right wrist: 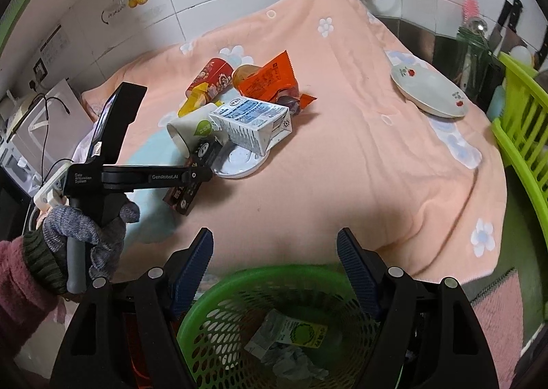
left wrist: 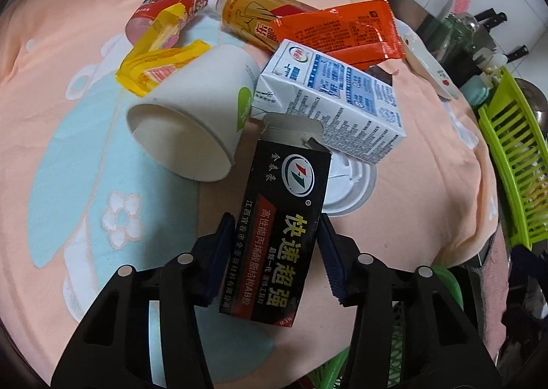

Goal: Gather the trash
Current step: 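Reach the left tool to the black glue box and grasp it, then lift the glue box with the left tool while the right tool grasps the white milk carton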

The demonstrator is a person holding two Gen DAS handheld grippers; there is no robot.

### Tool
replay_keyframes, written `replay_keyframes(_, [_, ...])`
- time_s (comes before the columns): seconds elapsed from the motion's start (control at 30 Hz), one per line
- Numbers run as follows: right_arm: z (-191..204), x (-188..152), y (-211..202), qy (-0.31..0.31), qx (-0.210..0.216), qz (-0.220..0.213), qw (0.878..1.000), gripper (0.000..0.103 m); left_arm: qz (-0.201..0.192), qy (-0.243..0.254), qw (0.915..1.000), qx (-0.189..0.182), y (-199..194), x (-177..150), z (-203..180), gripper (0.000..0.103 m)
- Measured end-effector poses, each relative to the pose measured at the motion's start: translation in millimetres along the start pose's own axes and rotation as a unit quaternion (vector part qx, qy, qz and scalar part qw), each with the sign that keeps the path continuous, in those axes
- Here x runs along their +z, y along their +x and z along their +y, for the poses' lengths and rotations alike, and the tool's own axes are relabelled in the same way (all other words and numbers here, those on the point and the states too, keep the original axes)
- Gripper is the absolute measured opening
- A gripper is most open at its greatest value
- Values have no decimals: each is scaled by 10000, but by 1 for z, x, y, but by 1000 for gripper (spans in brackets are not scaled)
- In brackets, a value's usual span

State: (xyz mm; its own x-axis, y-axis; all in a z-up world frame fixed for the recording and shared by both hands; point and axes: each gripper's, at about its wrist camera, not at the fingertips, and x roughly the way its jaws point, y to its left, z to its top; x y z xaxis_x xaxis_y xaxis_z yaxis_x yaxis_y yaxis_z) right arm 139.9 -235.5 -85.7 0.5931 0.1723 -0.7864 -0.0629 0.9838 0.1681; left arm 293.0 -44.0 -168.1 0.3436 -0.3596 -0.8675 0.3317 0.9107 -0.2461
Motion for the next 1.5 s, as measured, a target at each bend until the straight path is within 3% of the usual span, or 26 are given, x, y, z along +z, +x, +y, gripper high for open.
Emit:
replay_keyframes(0.3, [8,30,25,-447,88,138,9989,72,-229,165,9996,-82,-22,-7,1,48])
replay_keyframes(0.47, [18,56,42,-830,234,196,9961,72,-325,-2,9994,-136,-43,-15,15,48])
replay_keyframes(1.0, [61,136,129,-1978,675,788,9747,76,-734,-364,9966,21,-96,-31,67,48])
replay_keyframes(1.5, [62,159,188,-2414,685,1356,9585,82,-762,-412,9962,16,-102,-31,89,48])
